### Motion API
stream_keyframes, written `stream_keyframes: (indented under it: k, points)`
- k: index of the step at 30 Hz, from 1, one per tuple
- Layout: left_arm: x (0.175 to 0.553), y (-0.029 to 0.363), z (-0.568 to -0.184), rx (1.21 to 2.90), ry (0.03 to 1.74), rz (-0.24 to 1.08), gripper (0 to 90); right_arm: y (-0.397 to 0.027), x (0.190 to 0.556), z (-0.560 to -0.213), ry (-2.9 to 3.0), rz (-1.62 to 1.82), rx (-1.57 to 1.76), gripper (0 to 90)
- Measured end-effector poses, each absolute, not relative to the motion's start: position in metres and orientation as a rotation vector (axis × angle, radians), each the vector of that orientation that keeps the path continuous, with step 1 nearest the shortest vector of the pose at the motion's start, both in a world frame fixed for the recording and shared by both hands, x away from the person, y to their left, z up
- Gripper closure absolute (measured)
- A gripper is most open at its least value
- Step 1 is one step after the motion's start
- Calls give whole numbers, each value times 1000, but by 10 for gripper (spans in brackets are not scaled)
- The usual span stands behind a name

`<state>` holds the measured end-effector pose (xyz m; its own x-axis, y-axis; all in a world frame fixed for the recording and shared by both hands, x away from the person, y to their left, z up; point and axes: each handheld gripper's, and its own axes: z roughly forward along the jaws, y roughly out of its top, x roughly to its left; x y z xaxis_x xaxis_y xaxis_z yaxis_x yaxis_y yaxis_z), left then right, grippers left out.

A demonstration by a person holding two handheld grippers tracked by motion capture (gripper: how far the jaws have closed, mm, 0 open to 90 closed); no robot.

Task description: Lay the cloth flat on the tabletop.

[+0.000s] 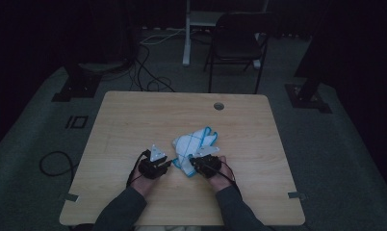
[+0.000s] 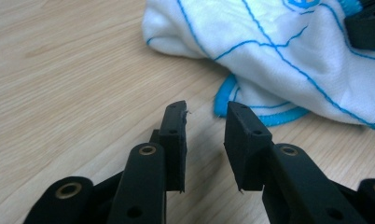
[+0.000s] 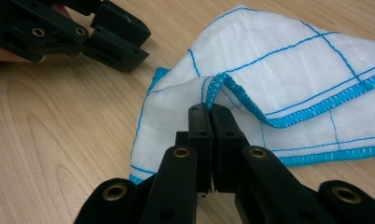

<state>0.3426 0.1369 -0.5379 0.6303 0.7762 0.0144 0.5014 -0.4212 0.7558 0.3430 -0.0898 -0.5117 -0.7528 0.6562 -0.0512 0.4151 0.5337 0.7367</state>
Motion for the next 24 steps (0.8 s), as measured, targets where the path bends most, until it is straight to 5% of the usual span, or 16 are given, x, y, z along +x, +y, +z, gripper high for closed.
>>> stream_keyframes:
  k: [24]
  points:
    - [356,110,-541,2160,970,475,826,-100,345,-506,2401,1036,910,886]
